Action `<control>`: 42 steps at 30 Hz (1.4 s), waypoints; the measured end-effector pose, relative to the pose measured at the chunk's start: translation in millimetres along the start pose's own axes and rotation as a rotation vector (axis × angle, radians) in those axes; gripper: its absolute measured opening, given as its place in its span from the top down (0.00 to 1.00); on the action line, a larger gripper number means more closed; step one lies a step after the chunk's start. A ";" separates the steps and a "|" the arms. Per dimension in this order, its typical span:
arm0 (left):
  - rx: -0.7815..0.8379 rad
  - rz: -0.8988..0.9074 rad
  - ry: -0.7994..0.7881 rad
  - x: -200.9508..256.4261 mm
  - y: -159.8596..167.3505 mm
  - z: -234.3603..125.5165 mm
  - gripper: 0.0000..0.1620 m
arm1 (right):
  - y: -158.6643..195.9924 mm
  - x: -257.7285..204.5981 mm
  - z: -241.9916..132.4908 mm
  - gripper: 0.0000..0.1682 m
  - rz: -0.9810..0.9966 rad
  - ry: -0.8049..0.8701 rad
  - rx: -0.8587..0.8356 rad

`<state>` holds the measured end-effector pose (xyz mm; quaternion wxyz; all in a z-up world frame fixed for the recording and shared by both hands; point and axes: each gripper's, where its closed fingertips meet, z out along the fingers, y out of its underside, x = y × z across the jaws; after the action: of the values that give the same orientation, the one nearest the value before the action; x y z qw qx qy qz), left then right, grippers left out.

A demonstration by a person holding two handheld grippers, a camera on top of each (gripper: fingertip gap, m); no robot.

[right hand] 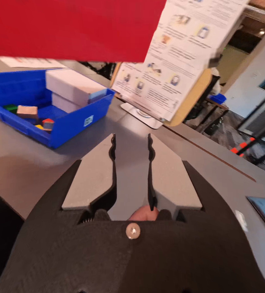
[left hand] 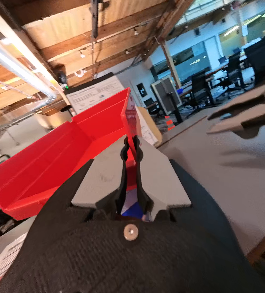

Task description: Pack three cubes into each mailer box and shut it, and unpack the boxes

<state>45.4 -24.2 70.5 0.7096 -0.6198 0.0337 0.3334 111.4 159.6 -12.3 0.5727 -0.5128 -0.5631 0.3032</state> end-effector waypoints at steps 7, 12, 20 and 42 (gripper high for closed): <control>-0.045 0.016 0.167 112.3 11.1 55.0 0.99 | 34.3 101.3 -35.0 0.77 0.138 0.159 -0.038; -0.088 -0.044 0.298 188.8 32.7 89.0 0.98 | 69.2 135.3 -36.6 0.77 0.152 0.239 -0.133; -0.247 -0.055 0.402 277.5 100.6 129.7 0.98 | 70.7 117.6 -23.8 0.79 0.096 0.205 -0.174; -0.368 -0.302 0.117 44.0 137.5 35.1 0.54 | 124.5 -15.1 5.8 0.83 -0.364 -0.132 -0.515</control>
<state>-4.1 27.7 -59.5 0.6235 -0.7549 -0.0793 0.1876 131.7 183.2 -133.9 0.4310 -0.5108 -0.7399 0.0759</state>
